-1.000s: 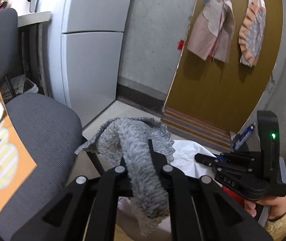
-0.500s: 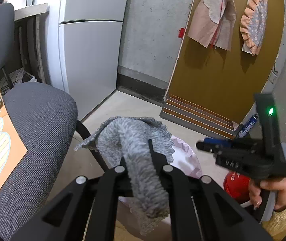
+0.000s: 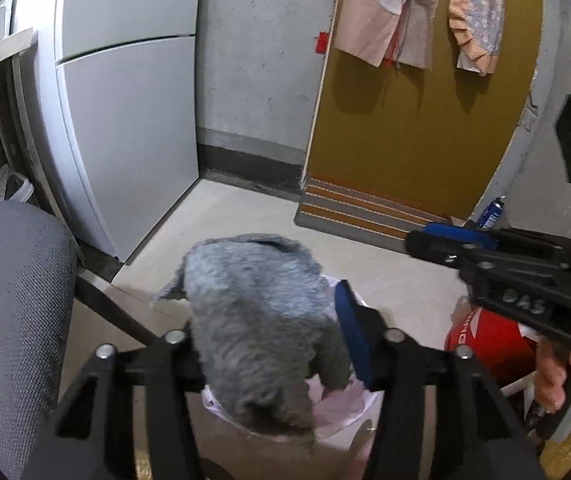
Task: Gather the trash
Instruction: 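Carry the grey cloth and white tissue over to the pink-lined bin, then open the right tool to drop the tissue while the left tool drops the grey cloth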
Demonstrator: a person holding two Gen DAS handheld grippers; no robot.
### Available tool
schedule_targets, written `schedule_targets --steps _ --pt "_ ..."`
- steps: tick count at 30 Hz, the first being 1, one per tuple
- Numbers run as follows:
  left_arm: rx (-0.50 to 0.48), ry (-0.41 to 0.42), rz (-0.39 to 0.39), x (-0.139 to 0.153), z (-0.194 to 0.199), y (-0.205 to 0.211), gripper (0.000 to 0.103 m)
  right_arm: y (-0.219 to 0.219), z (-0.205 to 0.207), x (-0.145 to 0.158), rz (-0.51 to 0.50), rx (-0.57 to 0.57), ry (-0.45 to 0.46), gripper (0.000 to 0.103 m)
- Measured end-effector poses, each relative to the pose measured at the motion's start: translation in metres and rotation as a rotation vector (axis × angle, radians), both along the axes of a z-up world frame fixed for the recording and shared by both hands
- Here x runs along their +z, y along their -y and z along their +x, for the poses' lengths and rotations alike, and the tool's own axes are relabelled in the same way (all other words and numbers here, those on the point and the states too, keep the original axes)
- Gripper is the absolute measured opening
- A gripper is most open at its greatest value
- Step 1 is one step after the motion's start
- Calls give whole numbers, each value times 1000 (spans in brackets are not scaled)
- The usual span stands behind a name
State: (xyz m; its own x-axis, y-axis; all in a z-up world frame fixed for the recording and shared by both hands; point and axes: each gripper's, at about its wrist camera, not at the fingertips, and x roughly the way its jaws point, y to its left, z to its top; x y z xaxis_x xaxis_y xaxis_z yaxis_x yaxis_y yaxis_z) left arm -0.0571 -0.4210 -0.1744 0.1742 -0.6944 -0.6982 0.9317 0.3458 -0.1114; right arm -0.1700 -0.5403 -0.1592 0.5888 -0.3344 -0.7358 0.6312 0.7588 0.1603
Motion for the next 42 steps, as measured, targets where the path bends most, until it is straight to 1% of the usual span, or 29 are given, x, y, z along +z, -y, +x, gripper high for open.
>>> schedule_targets --steps 4,6,7,8,13,15,17,18,19,21,23,26,28,31,35,39,42 --pt "18 -47 42 -14 10 -5 52 1 2 -4 8 1 -6 28" --pt "22 -59 51 -18 13 -6 55 0 4 -5 7 7 -7 28" --pt "19 -71 60 -20 14 -6 58 -1 5 -4 4 10 -5 28" --pt "14 -81 71 -22 15 -5 58 -2 6 -3 2 10 -2 28" --pt "-45 -64 57 -14 2 11 58 0 2 6 -14 -2 17 28" --pt "-64 -49 66 -12 -3 19 61 4 -3 10 -19 -22 30 28" --pt "-65 8 146 -19 -8 31 69 12 -10 12 -16 -42 42 28" --pt "-58 51 215 -28 -10 37 69 14 -11 12 -14 -47 43 28" --pt "-58 60 238 -33 -10 39 69 17 -13 11 -9 -53 45 28" --pt "-50 29 275 -45 -5 39 69 20 -14 8 0 -58 45 28" --pt "-32 -9 289 -53 1 37 69 21 -13 5 7 -56 42 28" --pt "-20 2 312 -57 6 34 69 19 -11 4 10 -51 41 28" --pt "-11 0 299 -54 9 31 69 17 -11 5 10 -48 46 28" --pt "17 -22 258 -44 15 22 69 13 -8 10 0 -37 47 28" --pt "70 4 197 -23 18 2 69 2 2 16 -10 -10 54 28" --pt "136 12 155 -7 26 -28 69 -13 15 17 -11 31 43 28" --pt "201 22 148 1 35 -51 69 -31 27 14 -8 79 20 28"
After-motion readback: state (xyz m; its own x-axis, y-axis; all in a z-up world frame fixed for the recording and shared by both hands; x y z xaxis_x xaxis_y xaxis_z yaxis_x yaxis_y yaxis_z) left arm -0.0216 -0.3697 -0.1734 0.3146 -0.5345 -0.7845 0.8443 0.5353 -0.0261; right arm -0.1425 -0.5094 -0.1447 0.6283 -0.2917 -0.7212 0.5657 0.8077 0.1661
